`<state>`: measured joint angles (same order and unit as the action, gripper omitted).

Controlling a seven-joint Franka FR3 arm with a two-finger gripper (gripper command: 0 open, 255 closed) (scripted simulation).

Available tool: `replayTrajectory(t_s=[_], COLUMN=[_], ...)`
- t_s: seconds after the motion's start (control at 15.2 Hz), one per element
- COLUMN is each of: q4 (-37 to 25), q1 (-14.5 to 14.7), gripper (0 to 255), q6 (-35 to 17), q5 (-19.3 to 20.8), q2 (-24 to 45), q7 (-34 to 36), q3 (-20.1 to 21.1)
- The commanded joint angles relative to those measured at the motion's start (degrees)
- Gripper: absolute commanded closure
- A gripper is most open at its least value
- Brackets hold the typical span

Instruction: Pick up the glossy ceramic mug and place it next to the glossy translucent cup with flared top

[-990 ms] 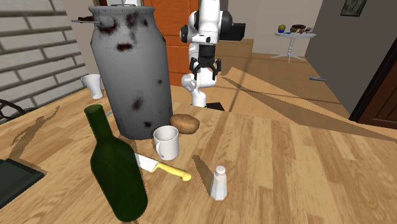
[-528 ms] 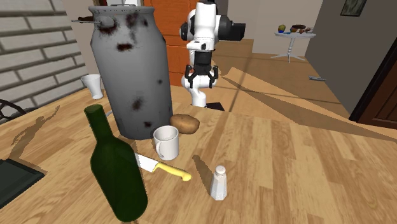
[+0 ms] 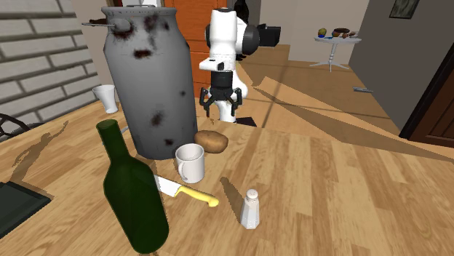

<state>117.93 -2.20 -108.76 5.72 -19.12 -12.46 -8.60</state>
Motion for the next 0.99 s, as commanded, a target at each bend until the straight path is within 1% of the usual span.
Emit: replayTrajectory(t_s=[0.0,0.33,0.66,0.92], q4=[-3.13,-12.55,-23.98,-21.93], q1=[-0.16,-0.87,-2.4,-2.5], gripper=[0,0,0,0], q6=[-1.23,-2.95,-2.72,-5.51], q5=[-0.65,-3.33,-6.91,-7.12], q2=[4.17,15.06,26.26,27.02], q7=[-1.19,-4.44,-7.64,-7.77], q3=[-1.06,-3.36,-4.84,-4.78])
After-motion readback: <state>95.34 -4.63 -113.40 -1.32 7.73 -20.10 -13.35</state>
